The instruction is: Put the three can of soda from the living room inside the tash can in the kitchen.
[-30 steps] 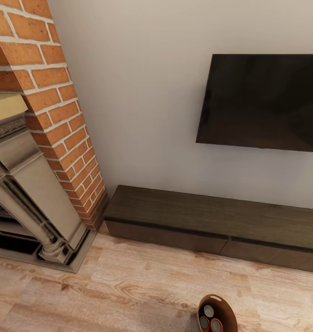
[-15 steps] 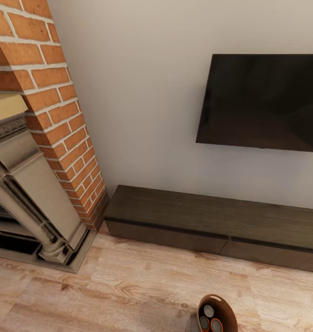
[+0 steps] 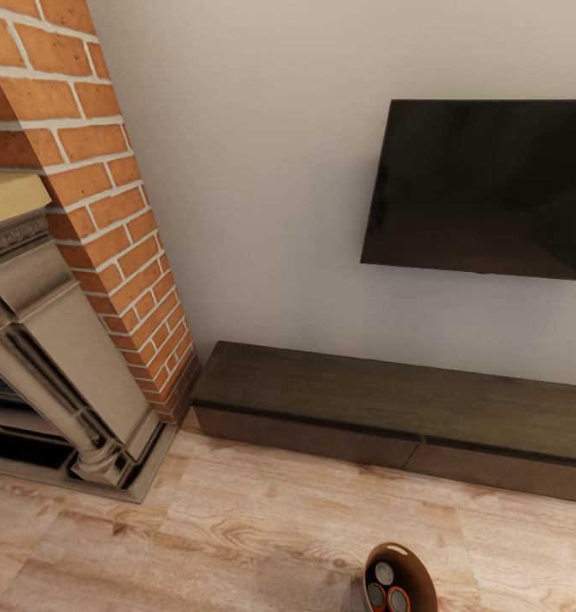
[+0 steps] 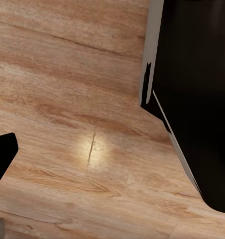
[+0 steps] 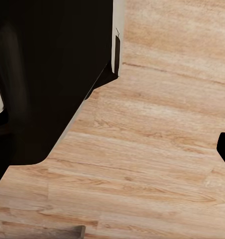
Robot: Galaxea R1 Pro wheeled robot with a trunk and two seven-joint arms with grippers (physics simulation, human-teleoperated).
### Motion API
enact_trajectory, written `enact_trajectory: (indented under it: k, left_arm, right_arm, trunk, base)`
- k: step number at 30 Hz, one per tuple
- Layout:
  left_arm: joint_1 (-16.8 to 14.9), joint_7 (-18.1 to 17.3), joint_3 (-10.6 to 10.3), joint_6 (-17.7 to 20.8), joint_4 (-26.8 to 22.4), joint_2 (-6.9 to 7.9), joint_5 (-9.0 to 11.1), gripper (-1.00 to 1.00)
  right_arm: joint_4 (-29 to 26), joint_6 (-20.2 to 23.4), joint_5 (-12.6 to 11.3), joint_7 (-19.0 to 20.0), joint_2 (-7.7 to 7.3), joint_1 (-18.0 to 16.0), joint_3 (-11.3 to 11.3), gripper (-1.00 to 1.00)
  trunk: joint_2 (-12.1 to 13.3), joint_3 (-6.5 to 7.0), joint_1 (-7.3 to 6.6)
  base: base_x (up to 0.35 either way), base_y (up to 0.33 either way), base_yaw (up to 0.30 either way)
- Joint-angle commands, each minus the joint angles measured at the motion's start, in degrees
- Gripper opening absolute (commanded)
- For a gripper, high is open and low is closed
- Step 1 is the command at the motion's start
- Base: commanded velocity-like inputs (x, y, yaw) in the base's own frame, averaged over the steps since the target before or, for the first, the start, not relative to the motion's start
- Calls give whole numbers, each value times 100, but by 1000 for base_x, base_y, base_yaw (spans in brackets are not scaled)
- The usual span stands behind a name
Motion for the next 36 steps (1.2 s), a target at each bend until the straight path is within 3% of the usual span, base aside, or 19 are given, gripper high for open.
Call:
enact_trajectory:
  k: [1, 36]
  left_arm:
    - [0, 0, 0, 0, 0, 0, 0, 100]
    - [0, 0, 0, 0, 0, 0, 0, 100]
  right_arm:
    - [0, 0, 0, 0, 0, 0, 0, 100]
    - [0, 0, 0, 0, 0, -1, 0, 100]
  trunk:
    - [0, 0, 0]
    - [0, 0, 0]
  base:
    - [0, 0, 0]
    - [0, 0, 0]
